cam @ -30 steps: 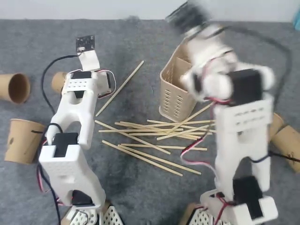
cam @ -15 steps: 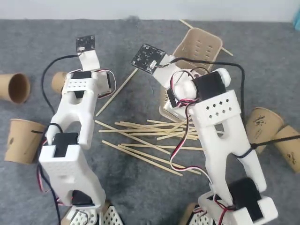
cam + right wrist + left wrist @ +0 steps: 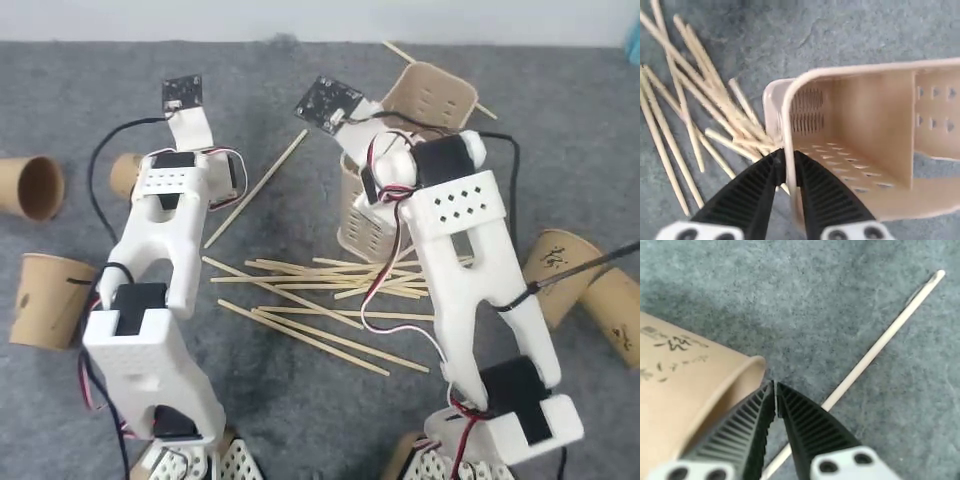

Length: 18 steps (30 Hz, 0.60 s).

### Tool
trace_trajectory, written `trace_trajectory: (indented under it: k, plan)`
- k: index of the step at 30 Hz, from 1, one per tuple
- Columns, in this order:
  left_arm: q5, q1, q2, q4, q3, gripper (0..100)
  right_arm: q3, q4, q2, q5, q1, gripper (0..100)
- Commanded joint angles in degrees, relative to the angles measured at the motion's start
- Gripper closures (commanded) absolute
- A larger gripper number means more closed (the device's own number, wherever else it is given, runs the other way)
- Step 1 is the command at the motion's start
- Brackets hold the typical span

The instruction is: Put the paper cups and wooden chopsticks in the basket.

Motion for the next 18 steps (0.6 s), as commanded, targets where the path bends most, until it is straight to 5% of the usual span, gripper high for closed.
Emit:
trace_trajectory:
  k: [1, 10, 18]
  plan:
    - [-0.1, -0.2, -0.8, -1.1, -1.5, 98, -6.7, -1.7, -0.2, -7.6, 0.8, 99.1]
    - [-0.1, -0.3, -0.8, -1.1, -1.5, 98, -8.6, -14.0, -0.2, -31.0, 0.7, 99.1]
    - [-0.1, -0.3, -0.7, -1.1, -1.5, 98, -8.6, -23.5, 6.5, -36.7, -1.2, 99.1]
